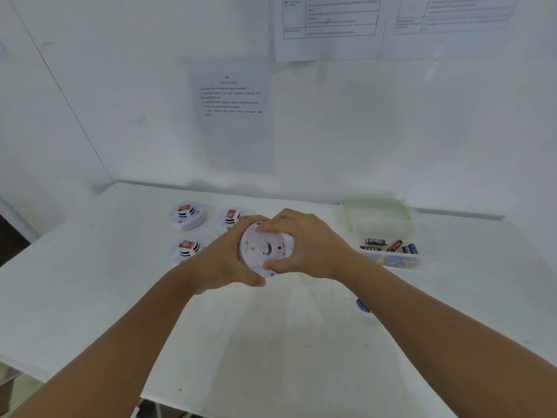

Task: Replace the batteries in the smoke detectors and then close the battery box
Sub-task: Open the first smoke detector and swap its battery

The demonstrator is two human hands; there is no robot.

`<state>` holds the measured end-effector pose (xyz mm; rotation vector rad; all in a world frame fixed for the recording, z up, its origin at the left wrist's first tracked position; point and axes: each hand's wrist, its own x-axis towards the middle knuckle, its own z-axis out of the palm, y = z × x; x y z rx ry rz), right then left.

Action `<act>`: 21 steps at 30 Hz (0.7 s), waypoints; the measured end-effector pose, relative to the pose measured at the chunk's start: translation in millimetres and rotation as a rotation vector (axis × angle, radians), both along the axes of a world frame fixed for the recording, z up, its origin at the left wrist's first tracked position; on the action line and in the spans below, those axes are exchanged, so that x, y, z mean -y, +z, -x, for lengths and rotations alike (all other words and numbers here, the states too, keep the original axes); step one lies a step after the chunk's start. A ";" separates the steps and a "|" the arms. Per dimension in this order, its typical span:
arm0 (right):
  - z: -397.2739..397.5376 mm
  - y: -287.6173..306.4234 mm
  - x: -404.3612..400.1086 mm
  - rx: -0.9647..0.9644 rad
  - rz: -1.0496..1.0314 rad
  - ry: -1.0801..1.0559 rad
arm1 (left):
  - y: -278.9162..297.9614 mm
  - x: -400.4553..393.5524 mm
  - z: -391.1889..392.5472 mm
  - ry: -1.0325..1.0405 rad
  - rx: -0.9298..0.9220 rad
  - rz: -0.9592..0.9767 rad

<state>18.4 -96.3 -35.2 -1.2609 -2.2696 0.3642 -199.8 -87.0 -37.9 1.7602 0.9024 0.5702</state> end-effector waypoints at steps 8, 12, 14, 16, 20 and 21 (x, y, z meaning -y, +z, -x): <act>-6.1 -2.2 8.0 -0.003 -0.027 -0.001 | -1.9 13.6 -16.6 0.079 -0.011 -0.040; -3.9 -2.2 7.6 -0.011 -0.035 -0.029 | -0.4 9.0 -15.4 0.057 -0.013 -0.063; -1.8 -4.8 5.5 -0.058 -0.001 -0.038 | -0.7 3.4 -11.7 0.060 -0.026 -0.078; 2.9 -10.1 4.2 -0.122 0.044 -0.051 | -3.1 -4.5 -5.4 0.102 -0.081 -0.122; 27.6 -15.0 11.1 -0.469 0.300 -0.146 | -5.5 -20.6 9.7 0.159 -0.266 -0.205; 36.5 -15.5 13.6 -0.570 0.393 -0.140 | -6.0 -22.5 11.6 0.155 -0.291 -0.227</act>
